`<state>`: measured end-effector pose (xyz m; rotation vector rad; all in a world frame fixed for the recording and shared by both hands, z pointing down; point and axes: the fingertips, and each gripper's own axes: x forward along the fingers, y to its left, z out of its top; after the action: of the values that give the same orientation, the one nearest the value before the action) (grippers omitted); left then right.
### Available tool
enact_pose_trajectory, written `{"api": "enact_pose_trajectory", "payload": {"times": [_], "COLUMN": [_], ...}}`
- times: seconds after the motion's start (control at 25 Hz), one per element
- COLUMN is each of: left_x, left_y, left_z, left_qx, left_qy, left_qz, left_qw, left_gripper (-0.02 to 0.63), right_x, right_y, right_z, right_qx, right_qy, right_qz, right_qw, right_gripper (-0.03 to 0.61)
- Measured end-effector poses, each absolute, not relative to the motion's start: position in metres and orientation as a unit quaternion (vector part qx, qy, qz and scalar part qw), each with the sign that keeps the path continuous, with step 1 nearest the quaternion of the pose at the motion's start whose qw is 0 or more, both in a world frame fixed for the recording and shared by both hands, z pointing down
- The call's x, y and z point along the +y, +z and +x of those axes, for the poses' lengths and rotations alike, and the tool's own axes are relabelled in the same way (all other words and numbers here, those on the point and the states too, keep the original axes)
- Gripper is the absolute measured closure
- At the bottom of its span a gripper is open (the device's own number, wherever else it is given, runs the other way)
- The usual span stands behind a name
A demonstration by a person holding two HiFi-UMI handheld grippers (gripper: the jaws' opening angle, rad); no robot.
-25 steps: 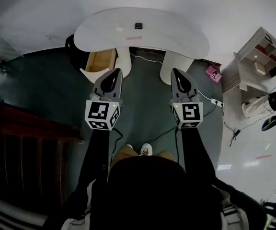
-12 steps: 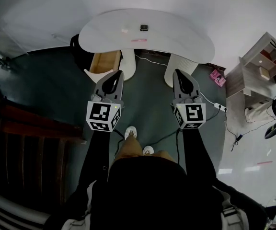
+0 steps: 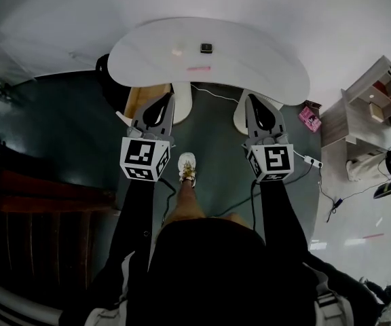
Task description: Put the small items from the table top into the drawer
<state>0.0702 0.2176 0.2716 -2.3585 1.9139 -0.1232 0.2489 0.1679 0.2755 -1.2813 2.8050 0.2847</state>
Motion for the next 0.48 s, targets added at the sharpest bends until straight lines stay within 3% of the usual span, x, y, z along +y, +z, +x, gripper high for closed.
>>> {"api": "enact_pose_trajectory", "payload": {"times": [0.48], "left_x": [0.055], "left_y": [0.261], "left_z": [-0.014], "left_qx": [0.612], "left_qy": [-0.047], "left_qz": [-0.788], "left_qw": [0.055], "left_gripper": [0.598], "right_x": [0.015], "right_y": [0.266], "right_z": [0.159], "right_qx": [0.899], "right_qy": [0.092], "right_qz": [-0.427], "right_qw": [0.022], "right_gripper": [0.554]}}
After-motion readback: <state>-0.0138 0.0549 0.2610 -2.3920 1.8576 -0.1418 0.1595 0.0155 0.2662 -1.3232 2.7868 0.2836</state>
